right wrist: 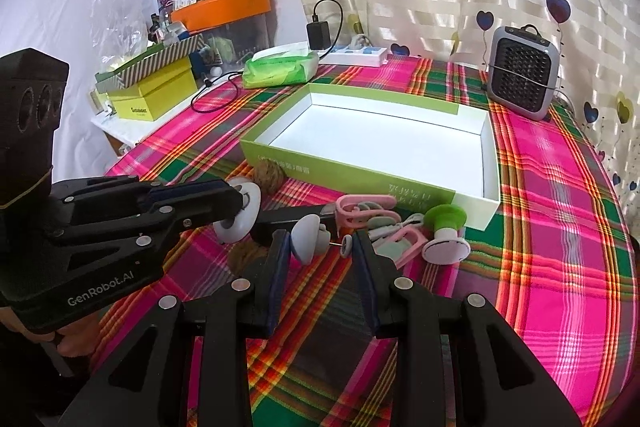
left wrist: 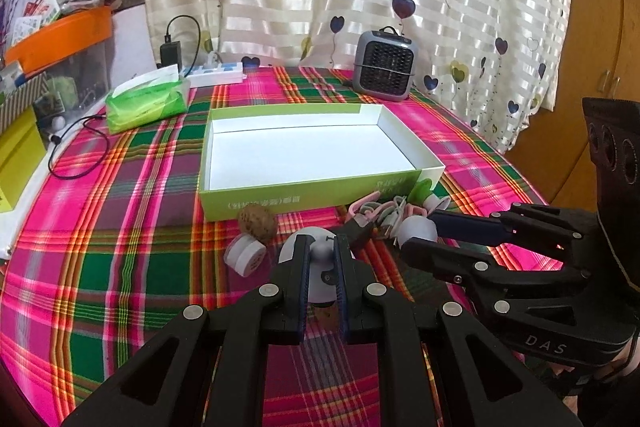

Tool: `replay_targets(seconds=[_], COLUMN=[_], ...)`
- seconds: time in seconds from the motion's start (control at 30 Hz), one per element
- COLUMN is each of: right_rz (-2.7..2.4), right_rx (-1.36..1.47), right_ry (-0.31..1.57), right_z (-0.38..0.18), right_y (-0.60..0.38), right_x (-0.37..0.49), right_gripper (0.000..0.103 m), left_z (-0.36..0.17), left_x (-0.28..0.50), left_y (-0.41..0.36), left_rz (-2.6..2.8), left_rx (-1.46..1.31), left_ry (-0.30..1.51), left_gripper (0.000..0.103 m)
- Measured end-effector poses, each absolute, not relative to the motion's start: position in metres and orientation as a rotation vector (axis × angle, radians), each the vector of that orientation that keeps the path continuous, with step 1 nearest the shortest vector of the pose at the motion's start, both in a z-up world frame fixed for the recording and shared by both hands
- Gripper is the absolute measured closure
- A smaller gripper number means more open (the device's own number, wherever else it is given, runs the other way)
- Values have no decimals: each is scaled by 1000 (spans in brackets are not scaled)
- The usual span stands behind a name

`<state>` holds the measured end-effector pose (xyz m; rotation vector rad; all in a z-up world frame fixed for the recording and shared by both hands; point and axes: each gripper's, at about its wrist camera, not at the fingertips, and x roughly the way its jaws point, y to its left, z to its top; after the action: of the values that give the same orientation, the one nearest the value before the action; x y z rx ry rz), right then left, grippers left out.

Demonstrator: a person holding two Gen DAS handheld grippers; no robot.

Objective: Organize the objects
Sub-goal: 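Close the left tool on the grey panda ball while the right tool grasps the white knob, then carry both held items into the green box and open both tools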

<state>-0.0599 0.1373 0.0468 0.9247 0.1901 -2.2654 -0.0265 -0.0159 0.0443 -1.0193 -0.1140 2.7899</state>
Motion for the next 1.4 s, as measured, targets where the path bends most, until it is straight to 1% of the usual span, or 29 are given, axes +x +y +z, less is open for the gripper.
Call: replay_targets(seconds=[0.73, 1.07, 1.4], right_rz=[-2310, -2317, -2318], right_rx=[891, 902, 959], right_ry=[234, 277, 307], right_z=[61, 62, 51], right_y=[132, 124, 119], right_x=[-93, -124, -161], right_gripper=[70, 70, 70], left_z=[58, 63, 58], left_x=[-69, -100, -139], left_y=[-10, -9, -8], left_rz=[2780, 2774, 2756], left_rx=[-996, -1002, -1017], left_ry=[-74, -59, -45], left_gripper=[92, 92, 92])
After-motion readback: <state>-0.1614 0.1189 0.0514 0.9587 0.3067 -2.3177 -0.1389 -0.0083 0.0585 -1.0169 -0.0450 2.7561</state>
